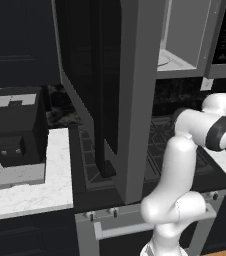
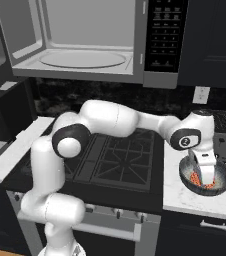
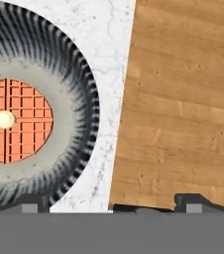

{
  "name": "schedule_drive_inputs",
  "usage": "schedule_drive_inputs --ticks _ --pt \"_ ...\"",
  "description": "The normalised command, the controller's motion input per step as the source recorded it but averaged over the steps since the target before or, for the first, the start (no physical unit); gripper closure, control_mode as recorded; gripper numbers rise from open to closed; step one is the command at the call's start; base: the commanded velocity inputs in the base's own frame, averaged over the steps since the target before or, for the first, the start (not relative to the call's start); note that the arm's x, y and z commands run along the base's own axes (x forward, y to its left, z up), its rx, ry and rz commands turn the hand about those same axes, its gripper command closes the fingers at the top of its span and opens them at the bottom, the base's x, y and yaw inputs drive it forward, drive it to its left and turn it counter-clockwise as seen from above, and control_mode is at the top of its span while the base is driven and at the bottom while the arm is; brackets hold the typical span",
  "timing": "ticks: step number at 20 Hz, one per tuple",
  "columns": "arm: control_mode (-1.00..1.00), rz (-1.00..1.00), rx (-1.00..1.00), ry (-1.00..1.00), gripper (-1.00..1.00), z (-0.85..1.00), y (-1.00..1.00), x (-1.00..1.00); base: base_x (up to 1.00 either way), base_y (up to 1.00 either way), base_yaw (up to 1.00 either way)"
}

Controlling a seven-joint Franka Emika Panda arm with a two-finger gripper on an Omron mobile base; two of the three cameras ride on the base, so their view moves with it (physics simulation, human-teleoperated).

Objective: Open the microwave, place the bowl with waffle inside the microwave, then close the microwave door and turn it on.

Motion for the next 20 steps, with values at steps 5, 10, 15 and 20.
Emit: schedule_drive_inputs --ticks 5,10,15,20 --pt "-1.0 0.0 0.06 -0.07 -1.0 -0.18 -0.09 0.29 0.0 0.0 0.0" --pt "-1.0 -0.07 0.01 -0.04 -1.0 -0.17 -0.17 0.34 0.0 0.0 0.0" --pt "-1.0 -0.12 0.0 0.0 -1.0 -0.37 -0.03 -0.04 0.0 0.0 0.0" --pt "-1.0 -0.07 0.0 0.0 -1.0 -0.29 0.0 -0.08 0.0 0.0 0.0"
